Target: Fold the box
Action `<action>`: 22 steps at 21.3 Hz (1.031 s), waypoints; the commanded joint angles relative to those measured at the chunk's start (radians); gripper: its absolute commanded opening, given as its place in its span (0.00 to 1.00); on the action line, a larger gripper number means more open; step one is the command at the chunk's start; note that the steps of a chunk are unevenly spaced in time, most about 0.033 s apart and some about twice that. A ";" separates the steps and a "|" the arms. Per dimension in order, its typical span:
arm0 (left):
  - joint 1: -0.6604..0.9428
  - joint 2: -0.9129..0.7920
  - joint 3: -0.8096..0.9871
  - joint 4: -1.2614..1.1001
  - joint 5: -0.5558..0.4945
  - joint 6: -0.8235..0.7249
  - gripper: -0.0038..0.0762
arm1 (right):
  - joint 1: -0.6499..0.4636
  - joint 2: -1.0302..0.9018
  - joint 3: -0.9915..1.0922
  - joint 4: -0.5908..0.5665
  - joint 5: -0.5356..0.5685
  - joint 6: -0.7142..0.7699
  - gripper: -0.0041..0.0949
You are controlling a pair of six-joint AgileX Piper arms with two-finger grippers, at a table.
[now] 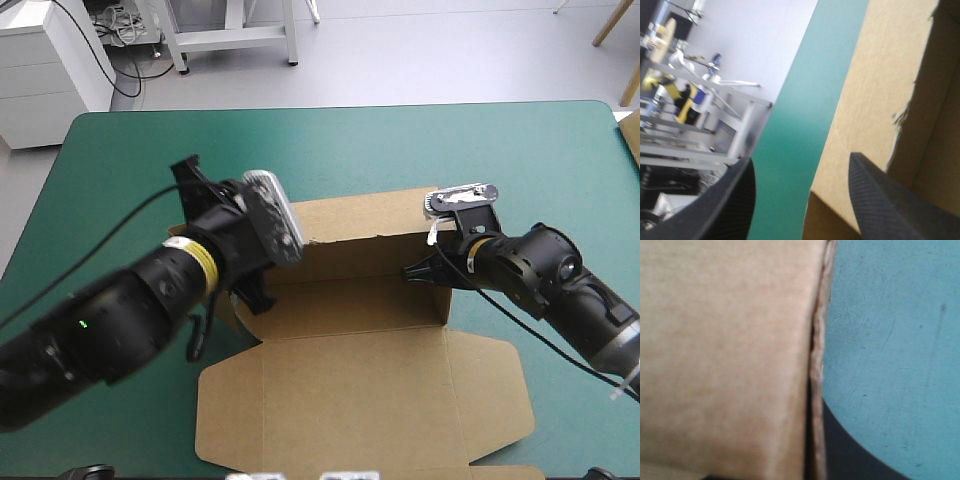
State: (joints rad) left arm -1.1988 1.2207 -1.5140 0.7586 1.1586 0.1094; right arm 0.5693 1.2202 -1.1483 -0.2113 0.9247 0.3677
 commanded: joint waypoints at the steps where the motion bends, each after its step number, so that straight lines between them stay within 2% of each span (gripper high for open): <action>1: 0.199 -0.027 -0.131 -0.213 -0.019 0.122 0.55 | -0.031 0.038 -0.114 -0.011 0.052 -0.061 0.02; 4: 0.491 -0.027 -0.147 -0.371 -0.032 0.135 0.55 | -0.090 0.153 -0.247 0.032 0.161 -0.157 0.02; 6: 0.646 -0.032 -0.135 -0.586 -0.017 0.171 0.55 | -0.138 0.231 -0.319 0.097 0.205 -0.227 0.02; 8: 0.772 -0.070 -0.065 -0.792 -0.047 0.221 0.55 | -0.181 0.297 -0.378 0.149 0.221 -0.267 0.02; 10: 0.869 -0.168 0.132 -0.866 -0.137 0.251 0.48 | -0.205 0.373 -0.438 0.163 0.229 -0.297 0.02; 14: 0.897 -0.345 0.389 -0.853 -0.216 0.238 0.41 | -0.210 0.442 -0.475 0.161 0.227 -0.311 0.02; 17: 0.899 -0.628 0.685 -0.863 -0.306 0.160 0.33 | -0.210 0.538 -0.504 0.161 0.214 -0.319 0.02; 18: 0.899 -0.691 0.727 -0.861 -0.306 0.140 0.29 | -0.210 0.561 -0.507 0.161 0.210 -0.327 0.02; 19: 0.899 -0.795 0.784 -0.860 -0.280 0.129 0.18 | -0.210 0.602 -0.509 0.161 0.193 -0.327 0.02; 21: 0.899 -0.894 0.820 -0.852 -0.239 0.113 0.05 | -0.210 0.635 -0.509 0.164 0.184 -0.329 0.02; 22: 0.899 -0.934 0.827 -0.852 -0.217 0.107 0.04 | -0.210 0.651 -0.509 0.168 0.183 -0.332 0.02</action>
State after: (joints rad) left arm -0.3024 0.3703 -0.6965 -0.0834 0.9617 0.2468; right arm 0.3561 1.8301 -1.6668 -0.0760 1.0222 0.0630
